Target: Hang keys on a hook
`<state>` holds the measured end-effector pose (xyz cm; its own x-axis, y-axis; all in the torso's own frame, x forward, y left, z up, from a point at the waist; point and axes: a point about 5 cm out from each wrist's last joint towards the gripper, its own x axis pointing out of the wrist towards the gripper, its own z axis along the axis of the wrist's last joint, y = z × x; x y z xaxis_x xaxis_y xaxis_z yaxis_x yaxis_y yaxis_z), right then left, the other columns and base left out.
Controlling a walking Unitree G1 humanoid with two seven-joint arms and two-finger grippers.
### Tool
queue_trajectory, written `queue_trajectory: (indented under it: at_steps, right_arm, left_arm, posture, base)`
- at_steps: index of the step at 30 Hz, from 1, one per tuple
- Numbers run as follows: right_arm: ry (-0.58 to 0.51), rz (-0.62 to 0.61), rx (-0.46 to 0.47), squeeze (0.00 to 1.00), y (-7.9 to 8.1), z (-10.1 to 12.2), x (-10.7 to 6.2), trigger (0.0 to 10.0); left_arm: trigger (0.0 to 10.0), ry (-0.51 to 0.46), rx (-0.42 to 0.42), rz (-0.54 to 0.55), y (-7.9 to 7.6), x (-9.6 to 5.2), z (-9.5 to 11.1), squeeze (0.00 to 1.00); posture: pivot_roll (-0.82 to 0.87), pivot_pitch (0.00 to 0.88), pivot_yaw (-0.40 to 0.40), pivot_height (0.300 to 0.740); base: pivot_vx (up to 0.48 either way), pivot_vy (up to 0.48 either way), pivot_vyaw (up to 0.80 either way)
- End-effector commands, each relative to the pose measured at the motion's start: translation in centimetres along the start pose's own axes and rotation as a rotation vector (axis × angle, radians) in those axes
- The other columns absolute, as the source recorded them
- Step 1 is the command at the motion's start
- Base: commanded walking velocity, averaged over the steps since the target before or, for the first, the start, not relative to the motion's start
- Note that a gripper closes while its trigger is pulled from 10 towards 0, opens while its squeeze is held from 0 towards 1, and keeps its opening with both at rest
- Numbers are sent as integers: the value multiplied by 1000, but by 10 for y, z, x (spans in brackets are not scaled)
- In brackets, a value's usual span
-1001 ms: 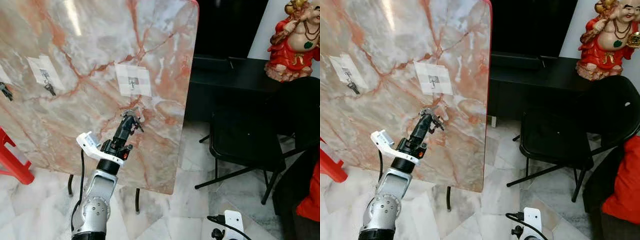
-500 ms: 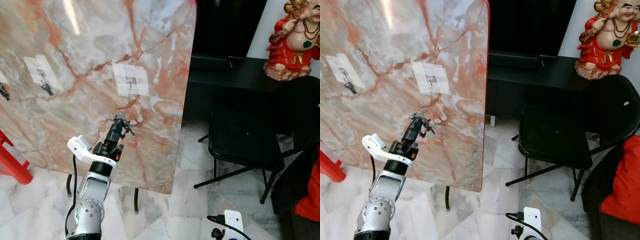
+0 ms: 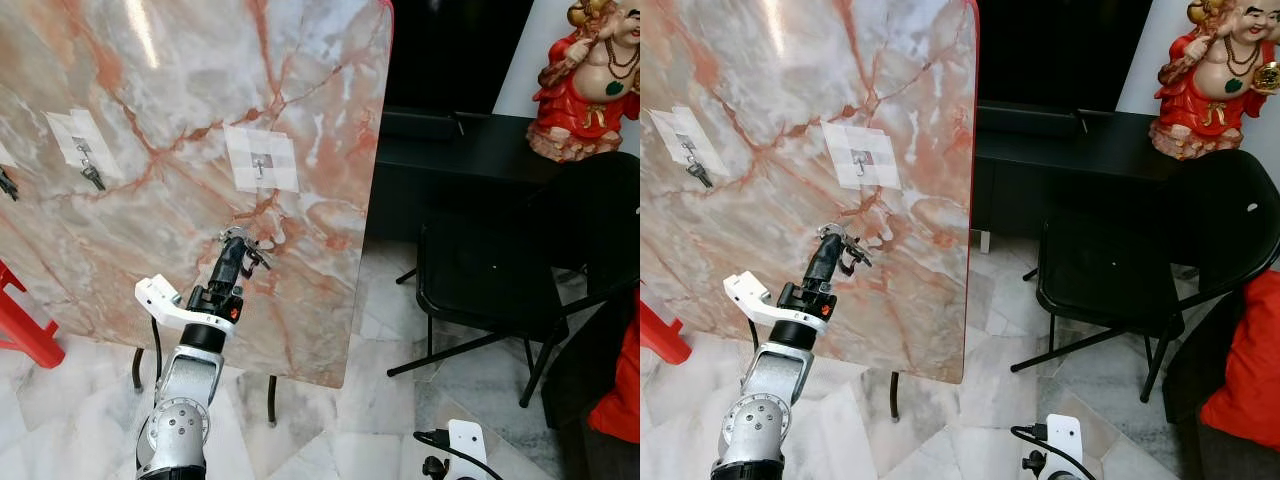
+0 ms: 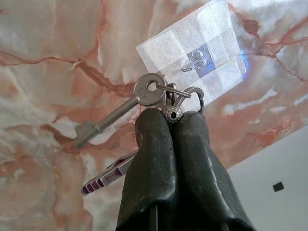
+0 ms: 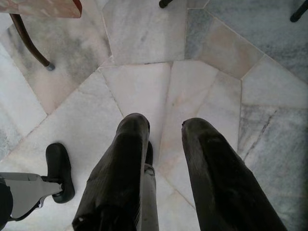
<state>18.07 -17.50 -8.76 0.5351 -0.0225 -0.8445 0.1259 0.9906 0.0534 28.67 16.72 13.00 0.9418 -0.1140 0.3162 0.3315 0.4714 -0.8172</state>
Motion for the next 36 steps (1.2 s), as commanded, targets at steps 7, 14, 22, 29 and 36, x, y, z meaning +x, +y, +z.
queue_trajectory:
  at_steps: [7,14,22,29,36]
  right_arm:
    - [-1,2,-6,0,-1,1,0,10000]
    - [-2,3,-7,0,0,1,0,10000]
    - [1,4,-8,0,0,1,0,10000]
    - [1,5,-8,0,1,0,0,10000]
    - [3,9,-27,0,1,0,0,10000]
  left_arm:
    - [10000,8,41,-54,-10,3,7,0]
    - [10000,28,71,-75,-14,6,6,0]
    - [10000,31,80,-81,-15,7,7,0]
    - [10000,30,79,-84,-16,8,7,0]
    - [10000,38,90,-92,-17,9,6,0]
  posture:
    - [57,34,-25,740]
    - [59,34,-23,740]
    - [60,27,-21,740]
    - [61,18,-21,740]
    - [59,13,-18,740]
  base:
    - [0,0,0]
    - [0,0,0]
    - [0,0,0]
    - [0,0,0]
    - [103,0,0]
